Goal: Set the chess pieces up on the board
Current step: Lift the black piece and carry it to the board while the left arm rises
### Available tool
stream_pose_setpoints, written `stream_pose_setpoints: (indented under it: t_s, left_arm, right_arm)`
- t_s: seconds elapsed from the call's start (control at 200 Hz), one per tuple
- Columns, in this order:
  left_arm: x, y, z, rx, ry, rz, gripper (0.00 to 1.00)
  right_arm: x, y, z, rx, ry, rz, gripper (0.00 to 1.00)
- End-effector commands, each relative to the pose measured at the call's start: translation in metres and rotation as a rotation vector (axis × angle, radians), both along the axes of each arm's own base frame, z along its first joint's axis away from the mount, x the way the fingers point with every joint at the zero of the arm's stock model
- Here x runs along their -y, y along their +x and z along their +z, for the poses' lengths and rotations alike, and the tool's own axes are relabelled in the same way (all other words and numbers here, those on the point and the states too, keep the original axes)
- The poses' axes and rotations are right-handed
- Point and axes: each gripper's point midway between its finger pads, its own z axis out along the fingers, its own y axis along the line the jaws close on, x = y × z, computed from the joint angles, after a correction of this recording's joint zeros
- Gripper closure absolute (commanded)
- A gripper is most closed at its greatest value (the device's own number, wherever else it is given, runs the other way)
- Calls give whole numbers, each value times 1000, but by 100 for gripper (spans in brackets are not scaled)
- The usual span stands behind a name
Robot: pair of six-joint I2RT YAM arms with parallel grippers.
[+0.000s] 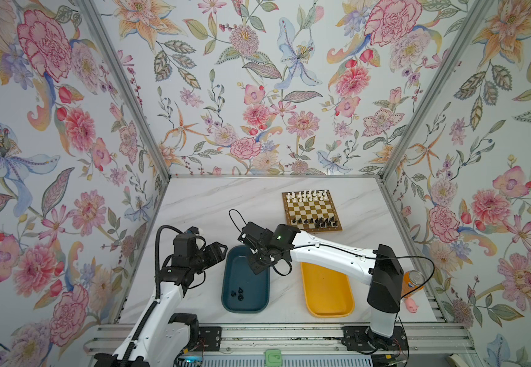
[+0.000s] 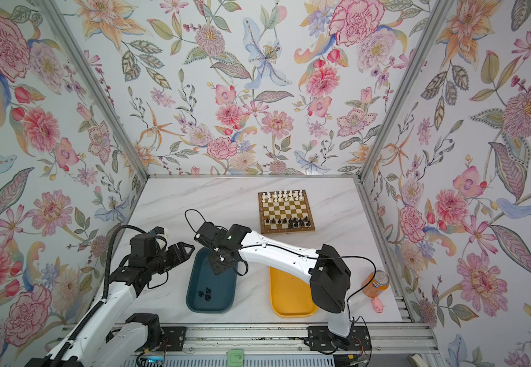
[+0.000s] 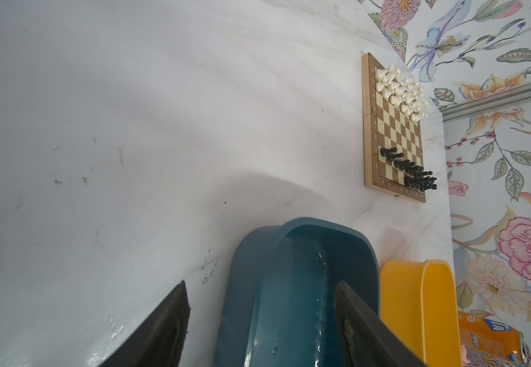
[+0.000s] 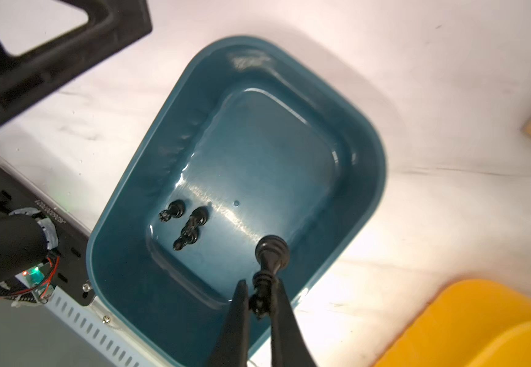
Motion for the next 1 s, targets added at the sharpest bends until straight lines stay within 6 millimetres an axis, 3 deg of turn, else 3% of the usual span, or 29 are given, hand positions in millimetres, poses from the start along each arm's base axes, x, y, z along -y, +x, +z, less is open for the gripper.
stream_pose_setpoints:
  t_s: [0.0,0.185,0.34,0.51,0.555,0.731,0.916,0.936,0.996]
  left_arm:
    - [-2,22,26,74,-16,32,26]
    - [5,45,44,106,4,9,25]
    - [35,67,59,137,36,-67,24]
    - [70,95,61,146,29,-125,24]
    - [77,103,61,145,21,-130,24]
    - [100,130,66,155,9,-163,24]
    - [127,145,70,163,16,-222,24]
    - [131,149,60,142,23,-231,24]
    - [141,151,60,144,27,-257,24]
  right_arm:
    - [32,27,27,47,-22,-27,93]
    - [71,75,39,62,-22,-109,92]
    - [106,113,37,66,-43,-168,93]
    - [140,146,23,49,-78,-223,93]
    - [158,160,19,43,-84,-262,93]
    - [189,186,0,14,-77,-327,93]
    - [208,202,-24,-29,-64,-368,93]
    - [210,204,-26,-31,-63,-372,93]
    - [214,207,-33,-43,-58,-381,93]
